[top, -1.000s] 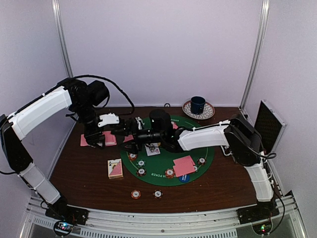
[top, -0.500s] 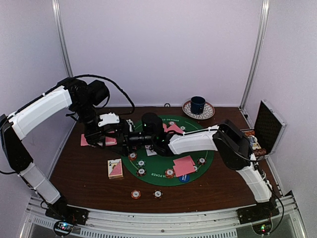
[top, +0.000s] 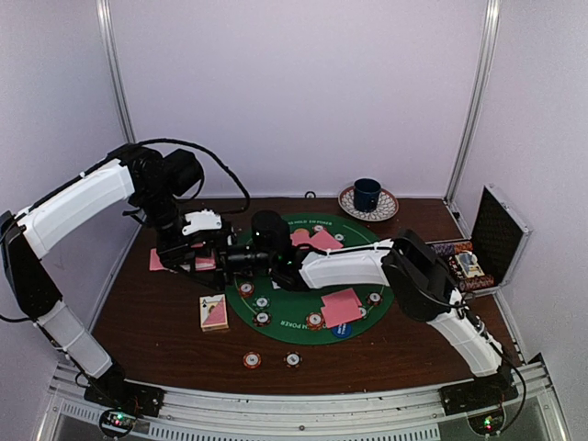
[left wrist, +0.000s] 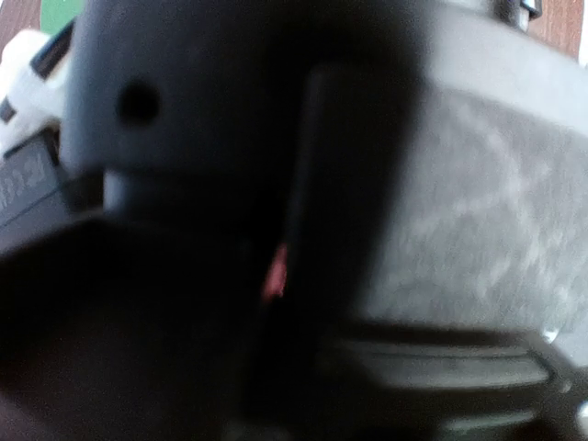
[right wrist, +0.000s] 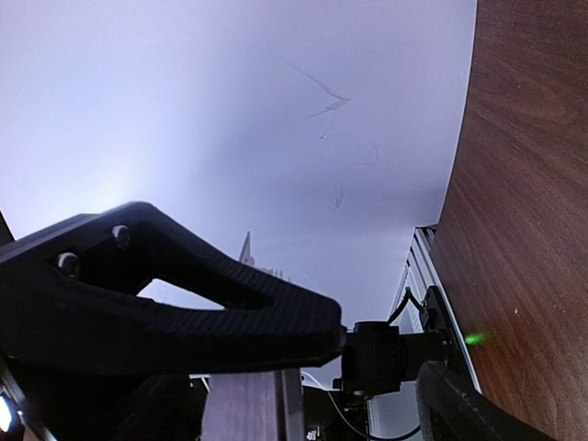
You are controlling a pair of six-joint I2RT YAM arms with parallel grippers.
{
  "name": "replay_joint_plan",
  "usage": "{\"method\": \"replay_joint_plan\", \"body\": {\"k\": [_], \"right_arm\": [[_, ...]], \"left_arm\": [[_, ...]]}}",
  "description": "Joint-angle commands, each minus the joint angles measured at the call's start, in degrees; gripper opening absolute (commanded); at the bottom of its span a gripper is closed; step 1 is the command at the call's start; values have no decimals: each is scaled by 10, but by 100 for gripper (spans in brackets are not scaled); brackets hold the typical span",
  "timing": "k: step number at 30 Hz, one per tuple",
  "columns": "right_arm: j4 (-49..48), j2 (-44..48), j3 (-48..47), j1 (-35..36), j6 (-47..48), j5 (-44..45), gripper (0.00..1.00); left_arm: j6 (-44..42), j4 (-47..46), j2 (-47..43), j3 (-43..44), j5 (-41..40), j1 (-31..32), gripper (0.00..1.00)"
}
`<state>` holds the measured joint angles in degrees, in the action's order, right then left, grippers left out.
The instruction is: Distribute texas hold em gaming equipment
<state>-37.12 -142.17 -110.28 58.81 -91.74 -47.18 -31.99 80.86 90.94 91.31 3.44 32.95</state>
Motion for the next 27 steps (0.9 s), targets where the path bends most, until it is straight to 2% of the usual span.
{"method": "replay_joint_plan", "body": {"k": [1, 10, 27], "right_arm": [[31, -21, -49, 7, 19, -25, 89], [133, -13, -53, 3, 92, -23, 82], [176, 52, 45, -17, 169, 1, 75]], "left_arm": [[1, -2, 5, 8, 7, 2, 0], [1, -1, 0, 3, 4, 2, 0], [1, -1, -7, 4, 5, 2, 0]]}}
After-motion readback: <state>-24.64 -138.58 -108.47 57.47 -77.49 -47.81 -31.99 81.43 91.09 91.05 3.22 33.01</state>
